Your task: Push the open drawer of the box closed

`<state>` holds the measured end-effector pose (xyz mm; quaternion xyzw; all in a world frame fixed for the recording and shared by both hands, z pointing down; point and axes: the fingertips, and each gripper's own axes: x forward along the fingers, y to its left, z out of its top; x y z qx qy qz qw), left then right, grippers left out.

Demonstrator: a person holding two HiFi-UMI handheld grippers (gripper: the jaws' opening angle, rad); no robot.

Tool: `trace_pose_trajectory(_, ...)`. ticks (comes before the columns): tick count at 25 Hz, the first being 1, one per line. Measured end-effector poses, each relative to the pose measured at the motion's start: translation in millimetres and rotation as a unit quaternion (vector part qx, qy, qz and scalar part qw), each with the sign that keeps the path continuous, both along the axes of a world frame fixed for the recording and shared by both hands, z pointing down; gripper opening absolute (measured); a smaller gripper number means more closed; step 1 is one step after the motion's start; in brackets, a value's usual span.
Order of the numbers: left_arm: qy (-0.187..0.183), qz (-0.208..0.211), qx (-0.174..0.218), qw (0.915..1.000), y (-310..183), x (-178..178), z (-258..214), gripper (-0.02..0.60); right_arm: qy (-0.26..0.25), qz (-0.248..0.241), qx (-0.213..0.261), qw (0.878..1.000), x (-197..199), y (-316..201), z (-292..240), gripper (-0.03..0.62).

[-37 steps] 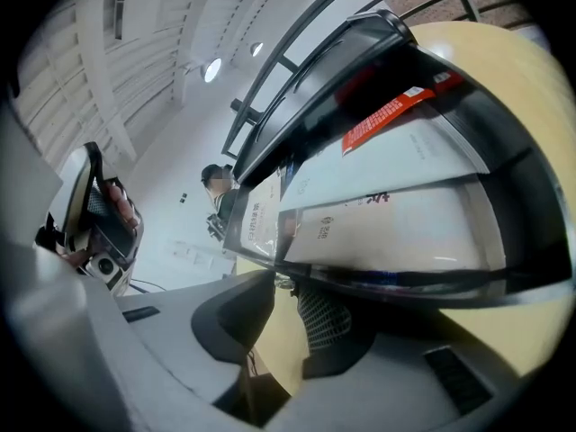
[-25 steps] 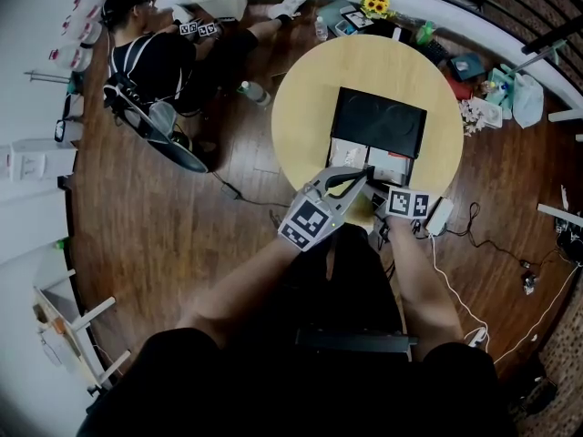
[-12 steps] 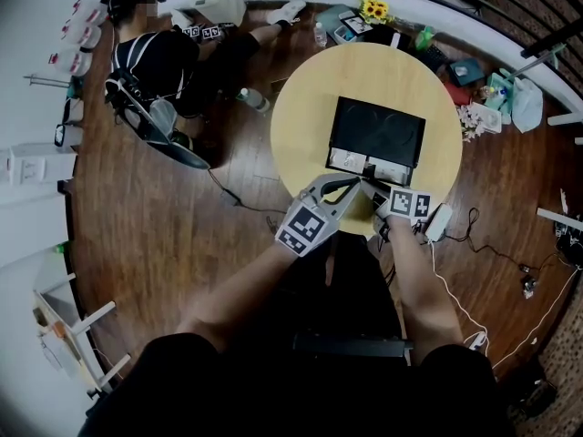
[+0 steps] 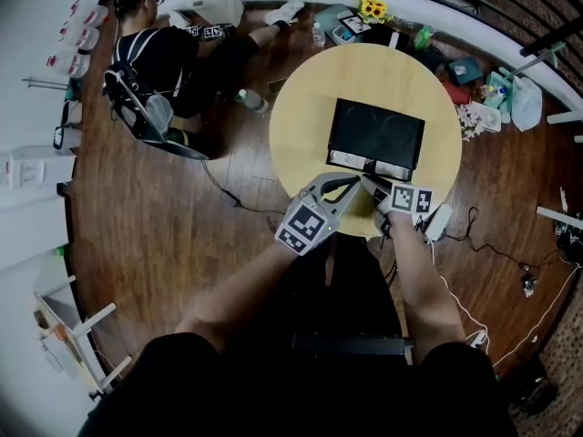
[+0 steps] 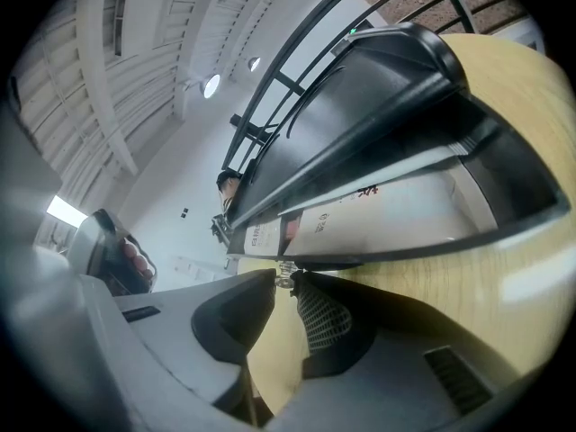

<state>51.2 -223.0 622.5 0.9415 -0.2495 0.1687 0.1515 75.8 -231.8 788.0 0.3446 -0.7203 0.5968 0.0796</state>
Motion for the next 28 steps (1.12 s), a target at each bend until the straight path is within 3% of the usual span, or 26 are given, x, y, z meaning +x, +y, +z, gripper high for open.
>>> trace_pose_trajectory(28, 0.005, 0.003, -0.005, 1.0000, -5.5, -4.7, 7.7, 0.023, 0.011, 0.014, 0.014, 1.000, 6.5, -37.0, 3.8, 0.080)
